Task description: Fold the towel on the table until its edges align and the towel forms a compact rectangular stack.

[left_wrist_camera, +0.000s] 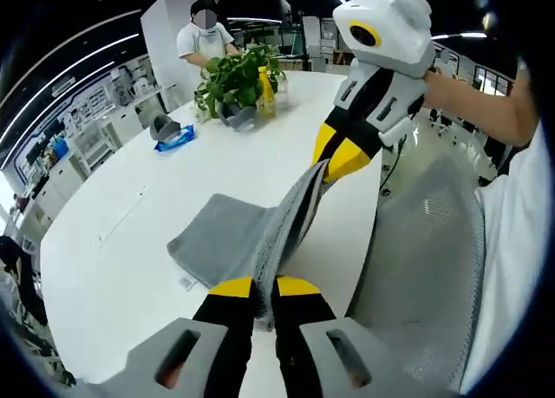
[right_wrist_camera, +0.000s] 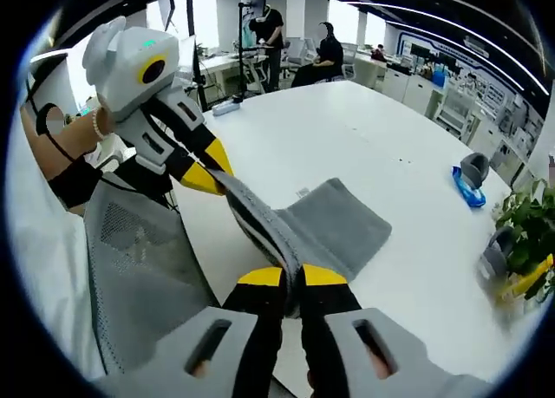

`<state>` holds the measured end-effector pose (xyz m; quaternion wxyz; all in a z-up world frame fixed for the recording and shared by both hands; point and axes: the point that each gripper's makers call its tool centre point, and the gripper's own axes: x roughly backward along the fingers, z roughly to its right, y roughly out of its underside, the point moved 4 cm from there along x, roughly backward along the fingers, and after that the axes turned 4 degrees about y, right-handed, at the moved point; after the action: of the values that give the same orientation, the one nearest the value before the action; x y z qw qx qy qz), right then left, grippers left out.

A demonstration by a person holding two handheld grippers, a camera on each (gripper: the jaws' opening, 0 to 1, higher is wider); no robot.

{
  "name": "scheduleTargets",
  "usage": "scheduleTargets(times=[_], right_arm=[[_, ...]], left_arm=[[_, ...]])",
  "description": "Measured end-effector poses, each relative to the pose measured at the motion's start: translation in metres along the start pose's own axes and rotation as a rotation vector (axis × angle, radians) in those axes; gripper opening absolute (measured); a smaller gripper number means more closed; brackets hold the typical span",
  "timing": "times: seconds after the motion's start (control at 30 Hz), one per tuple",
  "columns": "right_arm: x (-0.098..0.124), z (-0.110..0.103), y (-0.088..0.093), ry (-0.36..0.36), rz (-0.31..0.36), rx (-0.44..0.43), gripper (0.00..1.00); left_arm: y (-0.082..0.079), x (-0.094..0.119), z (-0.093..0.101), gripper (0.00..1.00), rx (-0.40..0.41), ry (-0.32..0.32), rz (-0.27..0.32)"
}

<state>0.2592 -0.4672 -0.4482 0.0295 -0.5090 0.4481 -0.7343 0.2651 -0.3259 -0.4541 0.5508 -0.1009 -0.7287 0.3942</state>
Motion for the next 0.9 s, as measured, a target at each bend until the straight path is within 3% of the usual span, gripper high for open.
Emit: scheduleTargets(times=[0.07, 0.37, 0.57, 0.77, 0.9], right_arm=[[-0.003, 0.006, -0.004, 0.005, 0.005, 0.001, 0.03], [-0.016, 0.032, -0.02, 0.037, 0.016, 0.013, 0.03], [-0.026, 0.051, -0.03, 0.071, 0.033, -0.001, 0.03], [-0.045, 0.069, -0.028, 0.086, 0.023, -0.017, 0.03], [-0.058, 0.08, -0.023, 0.102, 0.021, -0.014, 0.03]], left_arm=[[-0.003, -0.003, -0.009, 0.08, 0.012, -0.011, 0.022], [-0.016, -0.012, -0.035, 0.08, 0.023, -0.038, 0.021], [-0.025, -0.022, -0.053, 0.08, -0.004, -0.098, 0.023], [-0.027, -0.042, -0.069, 0.08, -0.034, -0.126, 0.013], [-0.026, -0.057, -0.081, 0.08, 0.012, -0.134, 0.025]])
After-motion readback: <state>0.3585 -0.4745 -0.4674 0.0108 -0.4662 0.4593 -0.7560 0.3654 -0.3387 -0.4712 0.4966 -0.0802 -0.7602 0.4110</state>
